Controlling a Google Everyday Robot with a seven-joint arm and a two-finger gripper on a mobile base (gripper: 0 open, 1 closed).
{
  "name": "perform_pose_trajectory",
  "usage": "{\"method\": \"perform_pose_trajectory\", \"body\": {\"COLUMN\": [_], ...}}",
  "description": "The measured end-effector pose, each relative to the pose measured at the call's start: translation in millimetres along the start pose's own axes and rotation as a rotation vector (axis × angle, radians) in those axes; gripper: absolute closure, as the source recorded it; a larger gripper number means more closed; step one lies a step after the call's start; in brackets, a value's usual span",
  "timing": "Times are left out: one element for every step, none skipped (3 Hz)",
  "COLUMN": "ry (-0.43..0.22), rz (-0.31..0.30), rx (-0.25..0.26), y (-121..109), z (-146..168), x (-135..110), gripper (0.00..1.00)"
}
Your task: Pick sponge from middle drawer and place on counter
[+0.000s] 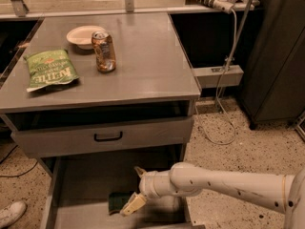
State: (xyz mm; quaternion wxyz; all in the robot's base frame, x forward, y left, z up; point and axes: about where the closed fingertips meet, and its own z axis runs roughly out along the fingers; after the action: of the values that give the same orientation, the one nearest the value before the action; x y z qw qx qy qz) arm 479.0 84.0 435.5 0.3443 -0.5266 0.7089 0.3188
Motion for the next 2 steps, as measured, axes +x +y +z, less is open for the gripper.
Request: {"method": "perform_pose_trajectory", "body": {"ry": [-0.013,-0.041], "rz": [0.021,0.024], "rx": [-0.005,0.021], "y": [2.8,-2.8], "z": [14.1,28.3], "x": [13.8,22.0], "gripper": [0.00,0.00]}}
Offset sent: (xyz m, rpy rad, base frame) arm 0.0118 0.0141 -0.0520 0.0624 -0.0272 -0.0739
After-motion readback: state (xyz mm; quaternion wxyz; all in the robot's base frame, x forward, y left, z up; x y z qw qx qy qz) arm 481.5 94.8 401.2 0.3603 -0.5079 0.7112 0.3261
